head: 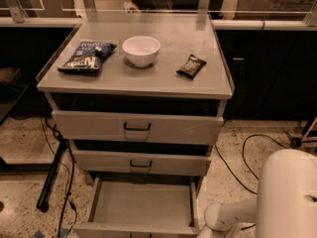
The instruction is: Close bottom drawer
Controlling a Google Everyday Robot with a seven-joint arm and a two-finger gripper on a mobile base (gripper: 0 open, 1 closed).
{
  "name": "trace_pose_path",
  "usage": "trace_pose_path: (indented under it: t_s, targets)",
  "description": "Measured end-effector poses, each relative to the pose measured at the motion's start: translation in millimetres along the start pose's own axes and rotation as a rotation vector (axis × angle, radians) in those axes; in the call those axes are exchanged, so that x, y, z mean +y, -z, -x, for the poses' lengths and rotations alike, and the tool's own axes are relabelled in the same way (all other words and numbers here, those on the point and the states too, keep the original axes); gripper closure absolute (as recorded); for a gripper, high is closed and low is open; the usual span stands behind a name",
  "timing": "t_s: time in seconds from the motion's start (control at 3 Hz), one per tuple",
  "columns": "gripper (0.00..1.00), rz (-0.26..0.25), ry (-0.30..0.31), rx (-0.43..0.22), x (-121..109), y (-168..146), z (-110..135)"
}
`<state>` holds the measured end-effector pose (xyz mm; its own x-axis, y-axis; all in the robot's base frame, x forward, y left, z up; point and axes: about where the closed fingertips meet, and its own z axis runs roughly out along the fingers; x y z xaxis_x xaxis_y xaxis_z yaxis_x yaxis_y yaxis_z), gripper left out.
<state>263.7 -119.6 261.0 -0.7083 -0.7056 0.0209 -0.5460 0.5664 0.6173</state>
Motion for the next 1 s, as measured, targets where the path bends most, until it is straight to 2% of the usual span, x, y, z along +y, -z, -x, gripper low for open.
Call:
trace_pose_path:
  t_s: [0.33, 0.67, 1.0]
  targets:
    - [1.00, 0.006, -0.007, -0.003, -3.2, -4.7, 1.1]
    - [1.00, 0.035, -0.015, -0.005, -5.5, -10.8, 3.2]
    - [1.00, 0.044, -0.070, -0.086, -21.4, -6.8, 14.3]
